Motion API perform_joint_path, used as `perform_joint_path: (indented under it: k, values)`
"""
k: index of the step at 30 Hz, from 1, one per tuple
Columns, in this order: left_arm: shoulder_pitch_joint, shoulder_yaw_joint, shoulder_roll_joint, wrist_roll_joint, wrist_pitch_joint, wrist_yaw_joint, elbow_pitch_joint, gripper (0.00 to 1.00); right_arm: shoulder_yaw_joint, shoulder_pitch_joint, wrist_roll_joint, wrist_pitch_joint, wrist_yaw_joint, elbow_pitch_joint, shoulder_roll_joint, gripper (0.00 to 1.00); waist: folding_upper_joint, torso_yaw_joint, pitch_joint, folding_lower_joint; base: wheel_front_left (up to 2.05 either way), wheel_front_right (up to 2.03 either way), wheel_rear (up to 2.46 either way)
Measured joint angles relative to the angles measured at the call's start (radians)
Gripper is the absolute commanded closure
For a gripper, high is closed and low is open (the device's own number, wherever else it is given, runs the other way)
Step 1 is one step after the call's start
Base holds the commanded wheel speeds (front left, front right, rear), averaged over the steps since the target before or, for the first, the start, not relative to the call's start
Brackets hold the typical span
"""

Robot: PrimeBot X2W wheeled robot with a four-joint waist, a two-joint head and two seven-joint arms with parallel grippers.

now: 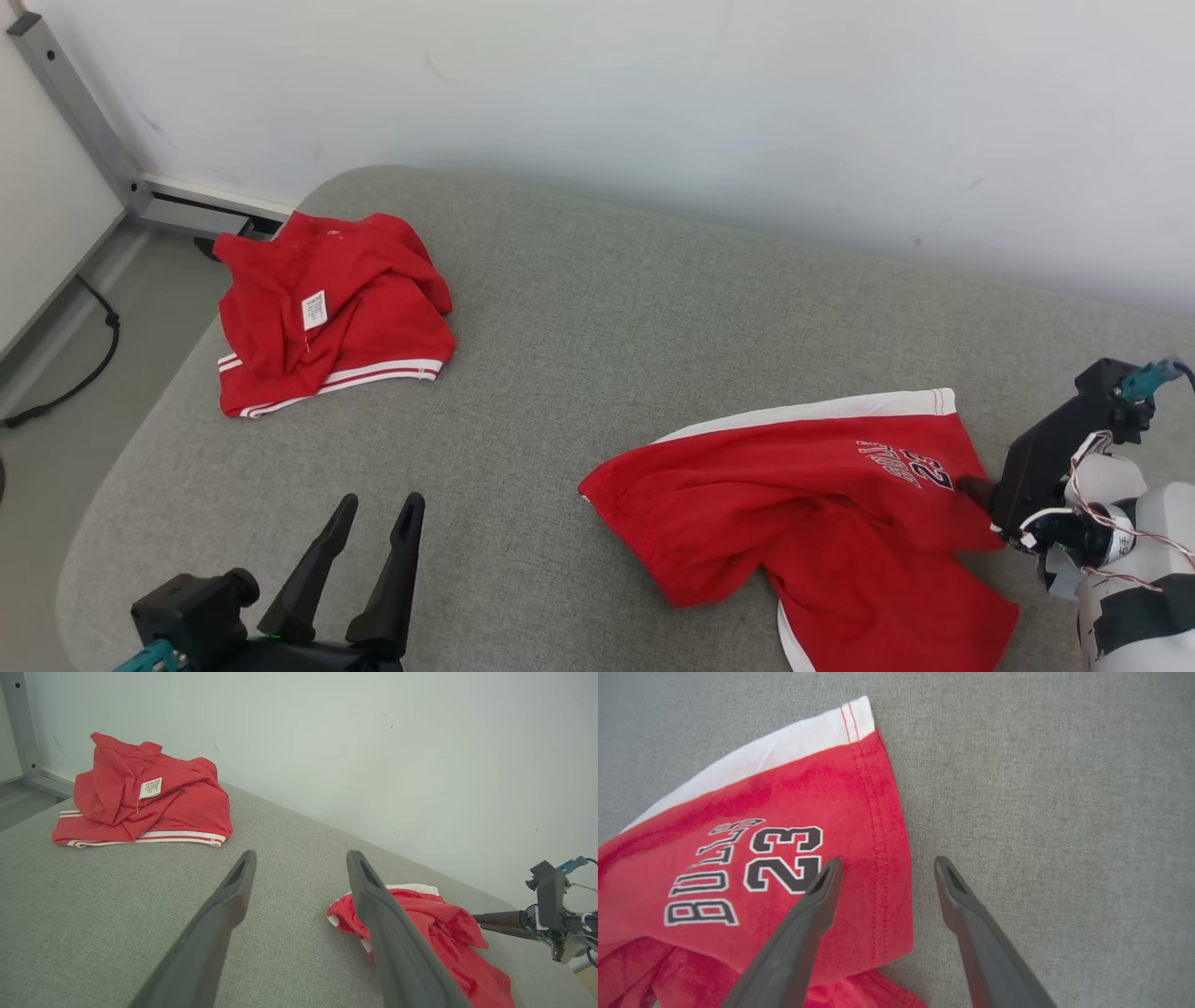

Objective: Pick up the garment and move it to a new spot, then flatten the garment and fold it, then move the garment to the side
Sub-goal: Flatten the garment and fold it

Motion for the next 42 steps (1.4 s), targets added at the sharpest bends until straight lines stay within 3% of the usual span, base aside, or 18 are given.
perform_joint_path:
  k: [8,10,11,12,16,20,29,33,42]
  values:
    - [-0.005,-0.009,-0.011,-0.007,0.001,-0.008,0.008,0.0,-0.023,0.001,-0.025,-0.001,0.0,0.074,0.0,0.0,0.0,0.009,0.01,0.0,0.0,0.0,0.0]
    - [-0.006,-0.011,-0.013,-0.008,0.004,-0.009,0.01,0.0,-0.016,-0.001,-0.015,-0.012,0.0,0.094,-0.002,0.54,0.0,0.008,0.011,0.0,0.0,0.0,0.0]
    - [-0.008,-0.01,-0.013,-0.008,0.003,-0.012,0.012,0.0,-0.004,-0.001,-0.004,-0.022,0.0,0.1,-0.003,0.95,0.0,0.007,0.012,0.0,0.0,0.0,0.0]
    - [-0.009,-0.01,-0.013,-0.01,0.003,-0.013,0.013,0.0,0.012,-0.001,0.007,-0.031,0.0,0.105,-0.003,1.0,0.0,0.005,0.012,0.0,0.0,0.0,0.0]
    - [-0.009,-0.009,-0.012,-0.014,0.003,-0.013,0.018,0.0,0.07,0.001,0.066,-0.069,0.0,0.085,0.0,1.0,0.0,-0.005,0.01,0.0,0.0,0.0,0.0]
    - [-0.007,-0.006,-0.009,-0.017,0.002,-0.013,0.018,0.0,0.121,0.056,0.122,-0.065,0.0,-0.019,0.0,1.0,0.0,-0.017,0.004,0.0,0.0,0.0,0.0]
    - [-0.002,0.009,-0.004,-0.036,-0.01,-0.015,0.019,0.0,0.102,0.357,0.19,0.098,0.0,-0.498,-0.001,1.0,0.0,-0.054,0.014,0.0,0.0,0.0,0.0]
    - [-0.004,0.011,-0.004,-0.039,-0.014,-0.019,0.024,0.0,0.069,0.458,0.206,0.153,0.0,-0.653,-0.001,1.0,0.0,-0.075,0.029,0.0,0.0,0.0,0.0]
    - [-0.025,0.009,-0.005,-0.04,-0.014,-0.03,0.038,0.0,0.094,0.603,0.22,0.204,0.0,-0.73,0.0,1.0,0.0,-0.128,0.053,0.0,0.0,0.0,0.0]
